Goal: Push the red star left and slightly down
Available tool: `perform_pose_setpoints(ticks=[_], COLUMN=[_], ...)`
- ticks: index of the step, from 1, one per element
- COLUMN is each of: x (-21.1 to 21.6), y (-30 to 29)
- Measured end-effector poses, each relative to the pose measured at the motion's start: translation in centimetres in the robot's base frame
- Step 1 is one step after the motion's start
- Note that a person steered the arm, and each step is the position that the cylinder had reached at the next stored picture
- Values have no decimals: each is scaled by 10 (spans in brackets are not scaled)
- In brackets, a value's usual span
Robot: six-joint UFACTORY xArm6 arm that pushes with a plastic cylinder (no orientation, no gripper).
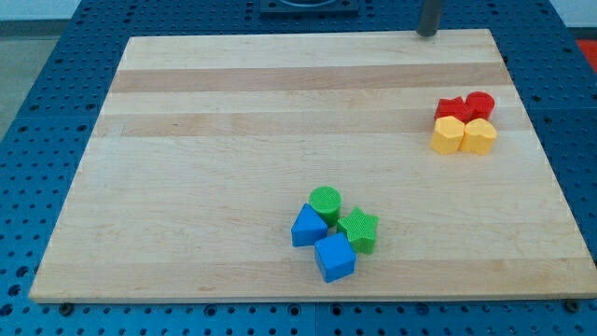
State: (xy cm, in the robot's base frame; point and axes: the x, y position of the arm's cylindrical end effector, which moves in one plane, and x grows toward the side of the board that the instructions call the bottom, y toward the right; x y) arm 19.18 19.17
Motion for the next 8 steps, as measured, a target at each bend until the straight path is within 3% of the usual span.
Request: perform_pose_setpoints(ticks=[3, 4, 6, 7, 8], x=[1, 18, 104, 135, 222], y=[5, 33, 153, 153, 131])
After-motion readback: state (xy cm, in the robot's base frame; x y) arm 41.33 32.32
